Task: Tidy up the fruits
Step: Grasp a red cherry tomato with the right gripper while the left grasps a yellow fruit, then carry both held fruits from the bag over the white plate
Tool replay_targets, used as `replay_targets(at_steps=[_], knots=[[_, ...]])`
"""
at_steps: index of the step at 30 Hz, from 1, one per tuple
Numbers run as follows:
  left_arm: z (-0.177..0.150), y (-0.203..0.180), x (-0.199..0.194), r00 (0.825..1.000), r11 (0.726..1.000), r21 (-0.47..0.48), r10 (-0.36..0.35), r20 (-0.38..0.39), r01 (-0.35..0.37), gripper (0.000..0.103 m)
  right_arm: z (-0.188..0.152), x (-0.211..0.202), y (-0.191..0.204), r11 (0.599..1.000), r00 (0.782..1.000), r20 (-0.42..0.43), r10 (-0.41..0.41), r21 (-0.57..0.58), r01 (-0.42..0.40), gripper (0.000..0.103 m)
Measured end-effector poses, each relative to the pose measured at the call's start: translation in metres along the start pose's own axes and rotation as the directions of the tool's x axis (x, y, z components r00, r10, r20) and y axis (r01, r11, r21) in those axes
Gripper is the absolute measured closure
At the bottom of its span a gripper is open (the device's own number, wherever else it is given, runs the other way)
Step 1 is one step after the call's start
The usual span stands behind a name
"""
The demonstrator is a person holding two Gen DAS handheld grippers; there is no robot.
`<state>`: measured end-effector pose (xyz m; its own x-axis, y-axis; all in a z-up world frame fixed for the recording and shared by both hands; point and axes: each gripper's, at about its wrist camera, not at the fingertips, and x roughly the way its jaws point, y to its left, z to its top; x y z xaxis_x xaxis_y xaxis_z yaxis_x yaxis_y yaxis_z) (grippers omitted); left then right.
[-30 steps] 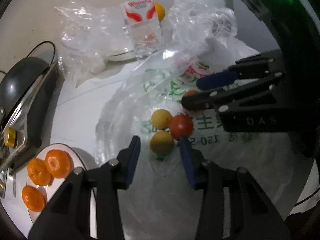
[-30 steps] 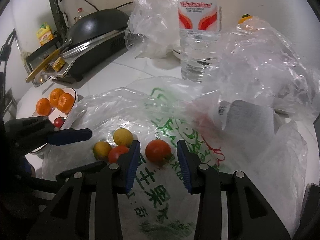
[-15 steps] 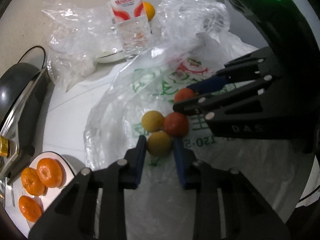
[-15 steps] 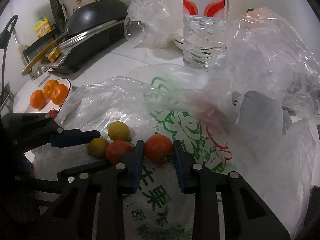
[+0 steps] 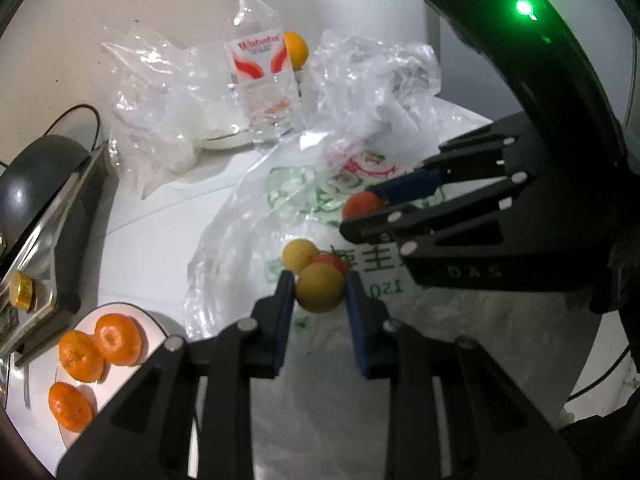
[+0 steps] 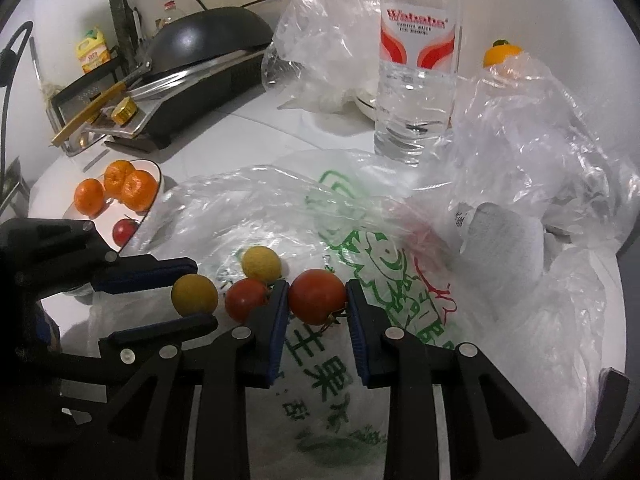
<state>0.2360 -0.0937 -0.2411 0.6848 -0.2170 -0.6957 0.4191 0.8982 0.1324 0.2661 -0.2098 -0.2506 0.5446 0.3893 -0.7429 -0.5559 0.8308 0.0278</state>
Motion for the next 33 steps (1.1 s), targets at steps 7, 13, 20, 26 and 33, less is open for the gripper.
replay_targets(at_steps=[7,13,20,26,33], knots=[[-0.005,-0.003,-0.019,1.000,1.000,-0.017,-0.006,0.020,0.006,0.076,-0.004,-0.019,0.008,1.000,1.000,0.019,-0.012,-0.004,0.012,0.073],[-0.007,-0.005,-0.036,0.999,1.000,-0.018,-0.005,0.047,0.006,0.076,-0.007,-0.034,0.016,1.000,0.999,0.036,-0.021,-0.010,0.021,0.073],[-0.015,-0.007,-0.054,0.998,1.000,-0.025,0.001,0.062,0.001,0.076,-0.009,-0.048,0.029,0.999,0.998,0.051,-0.024,-0.022,0.025,0.073],[-0.025,-0.002,-0.067,0.998,0.999,-0.046,0.009,0.068,-0.006,0.076,-0.008,-0.053,0.045,0.999,0.998,0.055,-0.022,-0.037,0.024,0.073],[-0.039,0.011,-0.082,0.997,0.997,-0.067,0.028,0.073,-0.023,0.076,-0.005,-0.056,0.066,0.998,0.998,0.061,-0.018,-0.063,0.022,0.073]])
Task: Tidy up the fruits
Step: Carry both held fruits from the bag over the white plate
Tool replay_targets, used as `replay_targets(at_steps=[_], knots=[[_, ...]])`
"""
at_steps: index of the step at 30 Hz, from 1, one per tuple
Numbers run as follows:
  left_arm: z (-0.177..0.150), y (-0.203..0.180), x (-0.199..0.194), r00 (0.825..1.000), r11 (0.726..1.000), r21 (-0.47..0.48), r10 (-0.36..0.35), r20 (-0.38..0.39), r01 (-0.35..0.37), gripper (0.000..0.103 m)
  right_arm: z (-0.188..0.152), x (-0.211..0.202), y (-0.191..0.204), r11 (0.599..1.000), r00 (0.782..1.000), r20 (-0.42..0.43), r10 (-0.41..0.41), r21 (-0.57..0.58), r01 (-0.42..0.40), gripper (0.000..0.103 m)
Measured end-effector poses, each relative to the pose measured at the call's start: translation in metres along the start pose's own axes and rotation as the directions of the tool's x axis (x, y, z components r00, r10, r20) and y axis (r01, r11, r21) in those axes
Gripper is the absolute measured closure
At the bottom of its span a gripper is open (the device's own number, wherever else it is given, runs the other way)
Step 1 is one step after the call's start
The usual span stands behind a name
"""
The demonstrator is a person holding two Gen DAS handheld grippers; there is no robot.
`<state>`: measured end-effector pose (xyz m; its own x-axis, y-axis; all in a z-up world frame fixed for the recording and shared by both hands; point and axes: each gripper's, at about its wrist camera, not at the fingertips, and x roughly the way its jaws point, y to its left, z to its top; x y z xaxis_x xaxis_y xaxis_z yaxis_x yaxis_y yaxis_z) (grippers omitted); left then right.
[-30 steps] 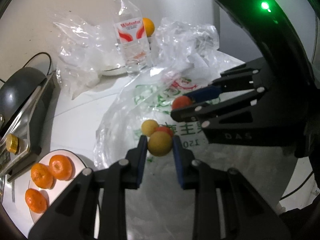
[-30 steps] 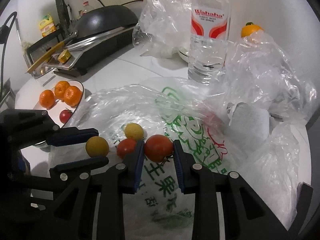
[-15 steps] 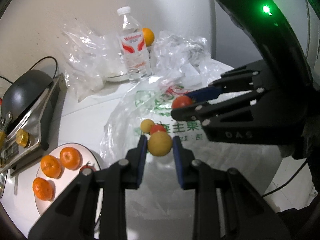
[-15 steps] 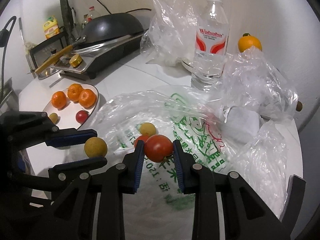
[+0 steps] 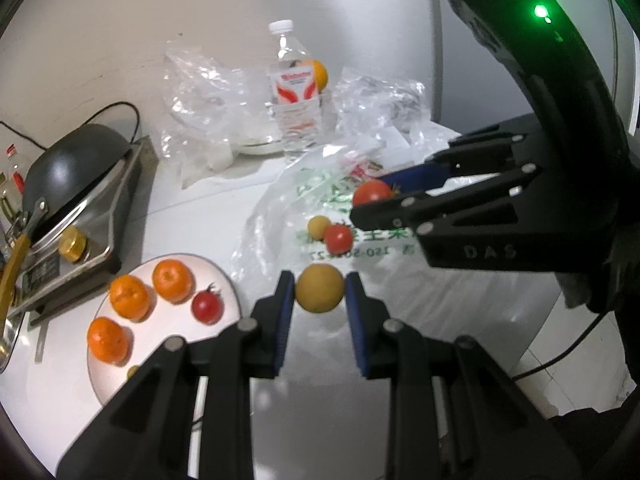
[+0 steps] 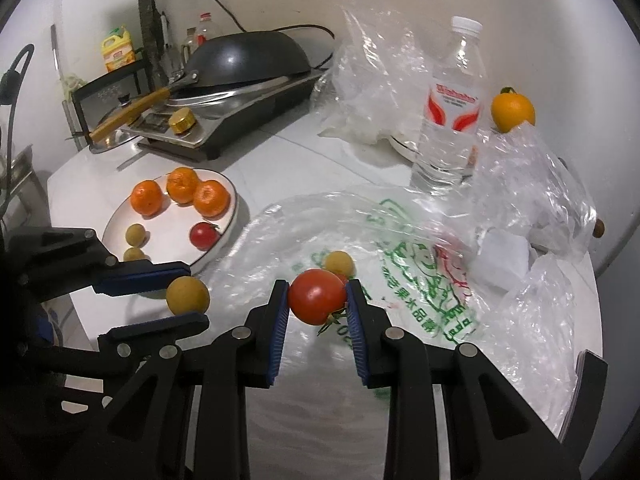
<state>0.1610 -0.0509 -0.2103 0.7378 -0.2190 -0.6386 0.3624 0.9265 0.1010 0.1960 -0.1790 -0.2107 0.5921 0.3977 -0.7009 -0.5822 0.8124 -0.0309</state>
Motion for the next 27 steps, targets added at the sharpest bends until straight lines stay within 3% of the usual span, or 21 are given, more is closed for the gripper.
replay_targets(at_steps=[27], knots=[[-0.040,0.071,-0.019,0.996,0.989,-0.124,0.083,-0.009,-0.084,0.076,0.024,0.027,0.072,0.995,0.999,-0.026,0.047,-0.083,-0.049,0.073]])
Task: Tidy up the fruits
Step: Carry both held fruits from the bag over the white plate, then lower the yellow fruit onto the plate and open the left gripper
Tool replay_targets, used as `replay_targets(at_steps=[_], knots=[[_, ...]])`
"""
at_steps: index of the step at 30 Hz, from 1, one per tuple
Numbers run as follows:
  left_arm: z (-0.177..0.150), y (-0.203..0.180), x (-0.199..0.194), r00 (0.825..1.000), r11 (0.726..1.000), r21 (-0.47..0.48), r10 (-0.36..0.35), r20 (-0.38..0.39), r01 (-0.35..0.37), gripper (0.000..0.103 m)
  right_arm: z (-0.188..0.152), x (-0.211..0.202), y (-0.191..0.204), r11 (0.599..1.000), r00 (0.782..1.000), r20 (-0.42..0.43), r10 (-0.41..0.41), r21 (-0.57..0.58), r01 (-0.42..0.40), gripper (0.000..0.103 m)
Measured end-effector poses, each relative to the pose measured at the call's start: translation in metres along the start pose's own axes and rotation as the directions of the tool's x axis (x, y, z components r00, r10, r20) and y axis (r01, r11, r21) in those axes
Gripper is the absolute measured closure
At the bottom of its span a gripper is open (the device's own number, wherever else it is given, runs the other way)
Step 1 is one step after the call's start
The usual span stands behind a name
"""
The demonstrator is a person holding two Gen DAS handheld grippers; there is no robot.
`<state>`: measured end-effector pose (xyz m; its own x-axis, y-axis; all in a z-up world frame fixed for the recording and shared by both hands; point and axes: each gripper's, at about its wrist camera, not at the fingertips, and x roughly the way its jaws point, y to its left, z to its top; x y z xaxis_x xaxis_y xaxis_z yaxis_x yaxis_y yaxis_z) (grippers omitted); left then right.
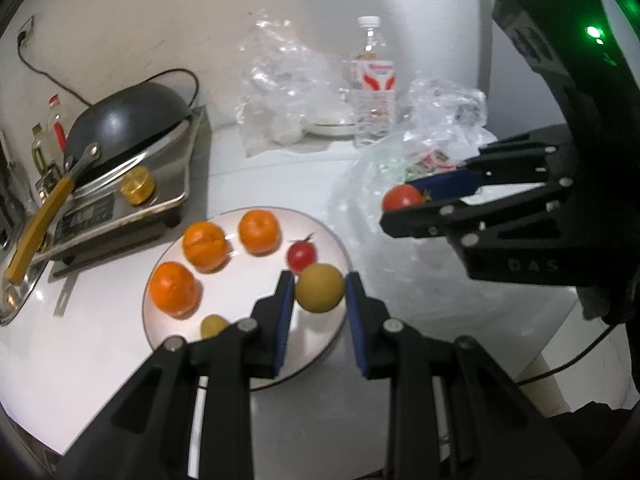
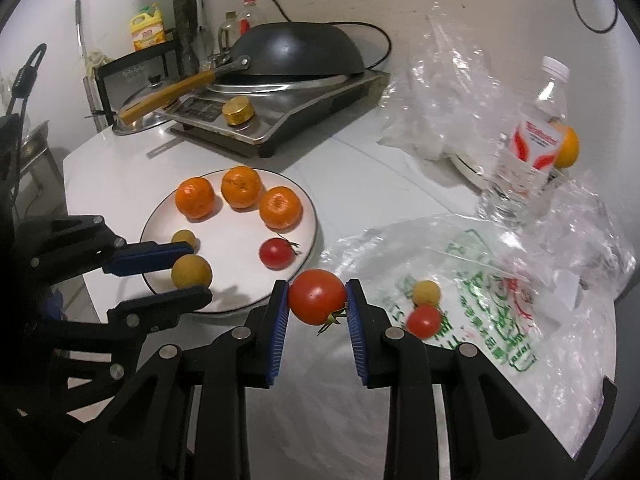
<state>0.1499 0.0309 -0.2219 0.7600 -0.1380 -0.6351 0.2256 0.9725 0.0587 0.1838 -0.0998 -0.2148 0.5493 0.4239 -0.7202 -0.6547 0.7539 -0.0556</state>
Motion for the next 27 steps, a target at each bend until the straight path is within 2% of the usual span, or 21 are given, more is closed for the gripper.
replay_targets(at_steps=[14,27], knots=[[-0.004,0.039,0.026,0.997,0.997,-0.032,0.068,-0.042,-0.069,0.076,0.011,0.027,0.007,0.999,0.999,-0.028,0.034,-0.013,-0.034,0.073],[-0.010,0.049,0.045,0.994,0.997,-0.032,0.064,-0.091,-0.067,0.076,0.015,0.044,0.007,0.999,0.998,-0.047,0.053,-0.012,-0.053,0.073]])
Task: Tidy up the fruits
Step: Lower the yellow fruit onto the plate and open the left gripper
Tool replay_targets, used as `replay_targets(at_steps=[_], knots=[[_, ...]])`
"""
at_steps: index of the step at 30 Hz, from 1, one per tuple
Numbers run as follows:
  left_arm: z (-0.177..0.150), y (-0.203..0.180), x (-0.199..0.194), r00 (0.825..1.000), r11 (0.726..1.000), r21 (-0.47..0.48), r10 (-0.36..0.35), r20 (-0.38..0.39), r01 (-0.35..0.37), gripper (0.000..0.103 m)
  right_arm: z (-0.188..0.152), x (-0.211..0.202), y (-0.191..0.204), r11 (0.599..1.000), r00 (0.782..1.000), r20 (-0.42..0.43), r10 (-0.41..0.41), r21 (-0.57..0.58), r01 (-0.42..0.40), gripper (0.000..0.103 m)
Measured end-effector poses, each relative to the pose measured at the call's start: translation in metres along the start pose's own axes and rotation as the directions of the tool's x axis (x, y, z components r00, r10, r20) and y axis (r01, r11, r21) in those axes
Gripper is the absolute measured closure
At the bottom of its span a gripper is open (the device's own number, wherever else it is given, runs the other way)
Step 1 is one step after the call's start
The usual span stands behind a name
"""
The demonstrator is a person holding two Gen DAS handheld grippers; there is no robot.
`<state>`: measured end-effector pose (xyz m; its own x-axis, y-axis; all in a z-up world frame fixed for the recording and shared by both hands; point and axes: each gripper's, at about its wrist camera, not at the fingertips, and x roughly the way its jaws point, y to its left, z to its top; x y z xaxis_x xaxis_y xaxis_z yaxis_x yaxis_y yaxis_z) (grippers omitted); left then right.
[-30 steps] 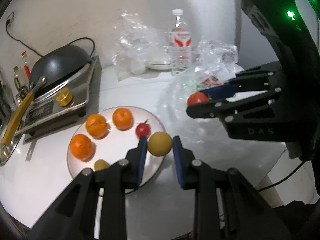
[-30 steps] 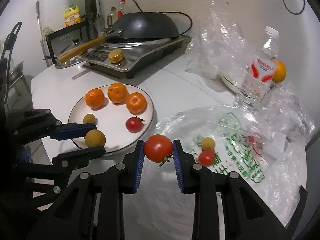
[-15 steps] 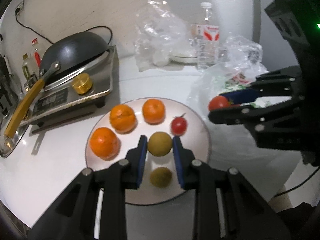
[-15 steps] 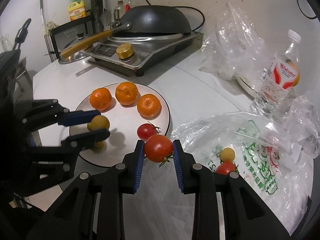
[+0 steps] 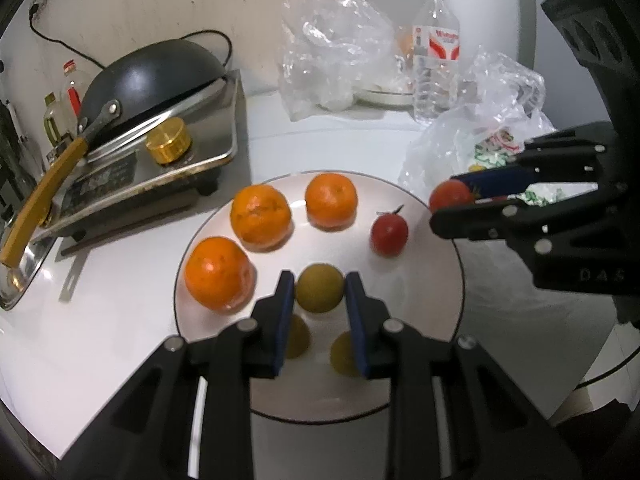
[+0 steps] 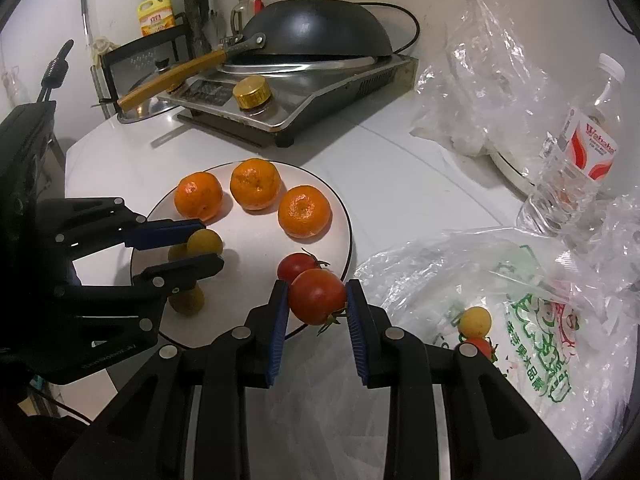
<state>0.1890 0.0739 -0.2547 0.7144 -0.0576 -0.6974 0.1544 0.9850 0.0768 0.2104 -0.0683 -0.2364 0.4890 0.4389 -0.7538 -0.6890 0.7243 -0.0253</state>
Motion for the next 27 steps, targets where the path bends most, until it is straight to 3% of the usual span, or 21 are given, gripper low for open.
replay_targets(at_steps=[16,27], knots=[[-0.002,0.004,0.000,0.999,0.999,-0.015,-0.033,-0.012,0.032,0.075,0.007,0.008,0.003,1.000,1.000,0.001,-0.001,-0.002,0.001,0.073],[-0.001,0.015,-0.020,0.998,0.998,-0.038,-0.056,0.040,0.057,0.075,0.025,0.020,0.021,0.999,1.000,0.011,0.013,-0.037,-0.013,0.073]])
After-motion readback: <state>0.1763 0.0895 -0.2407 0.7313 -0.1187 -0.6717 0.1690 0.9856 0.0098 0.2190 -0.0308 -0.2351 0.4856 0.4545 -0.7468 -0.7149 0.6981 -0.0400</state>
